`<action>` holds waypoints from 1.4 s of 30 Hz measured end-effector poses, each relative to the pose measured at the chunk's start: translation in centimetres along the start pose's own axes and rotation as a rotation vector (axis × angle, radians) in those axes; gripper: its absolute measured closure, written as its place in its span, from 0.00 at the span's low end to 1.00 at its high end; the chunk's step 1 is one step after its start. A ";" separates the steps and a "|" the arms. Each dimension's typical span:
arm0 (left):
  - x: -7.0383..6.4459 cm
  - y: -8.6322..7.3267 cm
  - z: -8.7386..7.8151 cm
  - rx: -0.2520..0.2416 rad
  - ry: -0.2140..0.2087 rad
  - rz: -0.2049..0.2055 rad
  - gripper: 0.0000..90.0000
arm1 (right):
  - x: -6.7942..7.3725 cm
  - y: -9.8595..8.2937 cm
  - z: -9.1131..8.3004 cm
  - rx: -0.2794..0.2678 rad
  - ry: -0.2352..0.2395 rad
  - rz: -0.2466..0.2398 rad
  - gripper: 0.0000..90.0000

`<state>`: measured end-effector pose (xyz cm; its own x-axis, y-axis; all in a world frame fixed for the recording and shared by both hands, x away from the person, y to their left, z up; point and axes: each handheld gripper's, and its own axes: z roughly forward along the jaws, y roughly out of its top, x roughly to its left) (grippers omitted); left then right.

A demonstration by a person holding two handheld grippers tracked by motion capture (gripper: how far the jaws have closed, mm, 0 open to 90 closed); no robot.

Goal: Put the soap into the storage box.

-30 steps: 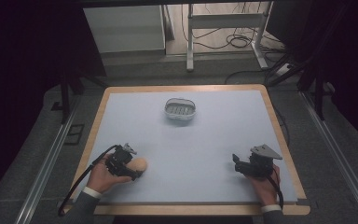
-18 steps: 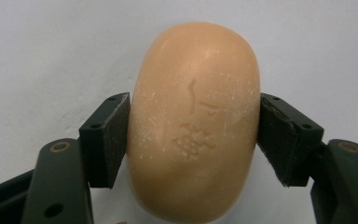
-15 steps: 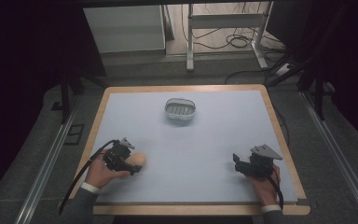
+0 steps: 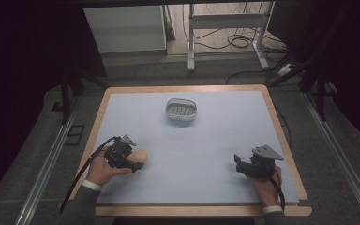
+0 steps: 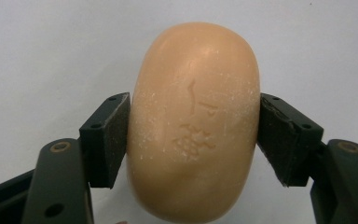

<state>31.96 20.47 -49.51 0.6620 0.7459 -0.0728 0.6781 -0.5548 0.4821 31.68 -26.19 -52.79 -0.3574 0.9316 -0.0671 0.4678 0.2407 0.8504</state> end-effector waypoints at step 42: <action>0.4 3.9 0.0 -0.061 -0.012 0.012 0.34 | 0.1 0.0 0.1 0.003 -0.007 -0.005 0.11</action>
<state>34.87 18.61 -47.61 0.6739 0.7348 -0.0767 0.6496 -0.5398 0.5355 31.71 -26.11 -52.82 -0.3538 0.9323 -0.0750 0.4683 0.2460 0.8486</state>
